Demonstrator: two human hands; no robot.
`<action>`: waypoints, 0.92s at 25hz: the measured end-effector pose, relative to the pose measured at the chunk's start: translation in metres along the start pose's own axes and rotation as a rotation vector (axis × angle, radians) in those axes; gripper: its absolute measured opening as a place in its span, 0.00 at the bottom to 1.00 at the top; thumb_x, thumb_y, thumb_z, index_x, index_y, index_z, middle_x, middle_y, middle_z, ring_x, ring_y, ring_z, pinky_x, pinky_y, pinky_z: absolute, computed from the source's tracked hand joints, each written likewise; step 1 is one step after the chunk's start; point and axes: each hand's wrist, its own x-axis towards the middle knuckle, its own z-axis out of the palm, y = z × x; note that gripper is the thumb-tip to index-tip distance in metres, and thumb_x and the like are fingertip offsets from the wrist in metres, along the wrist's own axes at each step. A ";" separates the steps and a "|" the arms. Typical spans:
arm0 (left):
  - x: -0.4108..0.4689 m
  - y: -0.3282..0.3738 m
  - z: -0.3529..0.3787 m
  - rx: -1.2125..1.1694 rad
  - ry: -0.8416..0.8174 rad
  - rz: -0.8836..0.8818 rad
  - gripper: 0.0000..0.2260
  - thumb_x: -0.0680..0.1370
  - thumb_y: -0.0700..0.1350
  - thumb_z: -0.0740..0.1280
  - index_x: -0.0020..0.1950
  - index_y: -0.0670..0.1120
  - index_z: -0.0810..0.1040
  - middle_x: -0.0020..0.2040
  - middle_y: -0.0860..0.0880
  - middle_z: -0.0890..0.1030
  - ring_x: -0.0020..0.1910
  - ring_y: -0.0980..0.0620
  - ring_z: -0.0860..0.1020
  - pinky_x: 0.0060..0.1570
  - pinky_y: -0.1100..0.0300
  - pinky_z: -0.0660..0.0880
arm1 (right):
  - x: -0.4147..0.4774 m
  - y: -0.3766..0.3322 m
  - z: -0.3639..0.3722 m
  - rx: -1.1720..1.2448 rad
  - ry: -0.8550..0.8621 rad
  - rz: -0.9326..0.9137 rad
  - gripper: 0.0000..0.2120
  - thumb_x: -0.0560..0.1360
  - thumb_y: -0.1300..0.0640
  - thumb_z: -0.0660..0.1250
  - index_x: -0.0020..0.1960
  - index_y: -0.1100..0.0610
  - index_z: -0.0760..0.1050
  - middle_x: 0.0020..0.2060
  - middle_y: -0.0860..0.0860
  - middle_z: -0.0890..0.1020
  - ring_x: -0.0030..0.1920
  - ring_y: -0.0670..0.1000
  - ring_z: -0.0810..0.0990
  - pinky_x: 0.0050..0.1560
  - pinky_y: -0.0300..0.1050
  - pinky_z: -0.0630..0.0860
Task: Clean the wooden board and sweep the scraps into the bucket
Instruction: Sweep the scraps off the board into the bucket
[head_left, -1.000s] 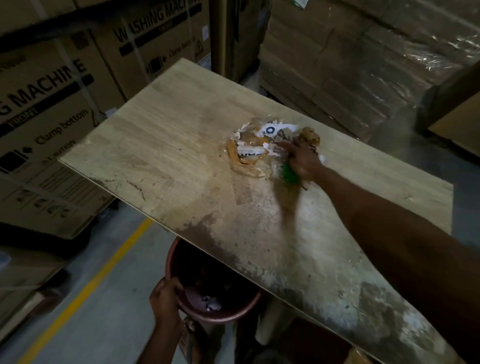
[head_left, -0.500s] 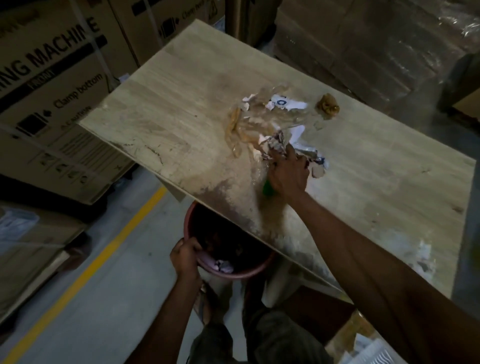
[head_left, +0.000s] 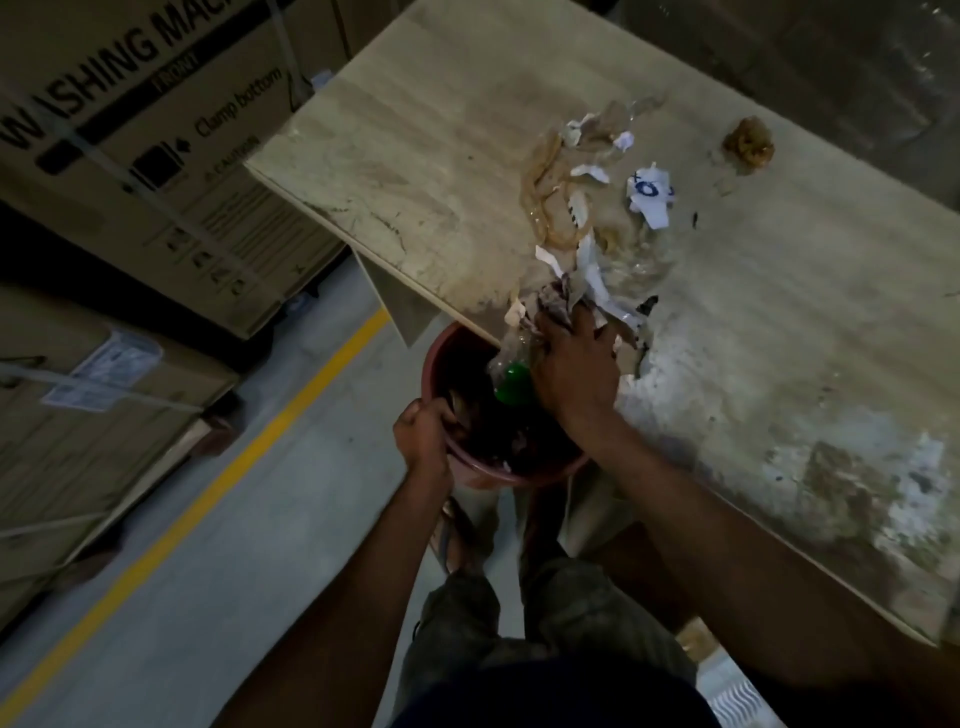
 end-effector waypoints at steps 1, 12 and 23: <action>0.000 0.001 -0.005 0.010 0.002 -0.006 0.11 0.67 0.30 0.64 0.28 0.43 0.68 0.23 0.51 0.66 0.25 0.51 0.63 0.30 0.59 0.62 | -0.012 -0.008 0.002 -0.002 0.001 -0.018 0.23 0.80 0.49 0.62 0.76 0.44 0.69 0.78 0.58 0.63 0.70 0.69 0.65 0.63 0.62 0.73; 0.004 0.006 -0.060 -0.065 0.009 0.029 0.06 0.67 0.29 0.62 0.35 0.39 0.72 0.30 0.44 0.66 0.25 0.54 0.68 0.30 0.64 0.67 | -0.104 -0.063 0.040 0.140 -0.147 -0.221 0.24 0.80 0.52 0.67 0.75 0.45 0.69 0.76 0.55 0.67 0.73 0.61 0.69 0.64 0.56 0.78; 0.013 -0.008 -0.038 -0.077 0.015 0.040 0.11 0.67 0.28 0.62 0.28 0.41 0.70 0.22 0.52 0.68 0.24 0.54 0.68 0.28 0.64 0.66 | -0.007 0.049 -0.052 0.416 0.512 0.219 0.16 0.80 0.58 0.59 0.66 0.57 0.75 0.59 0.61 0.81 0.59 0.63 0.77 0.58 0.53 0.72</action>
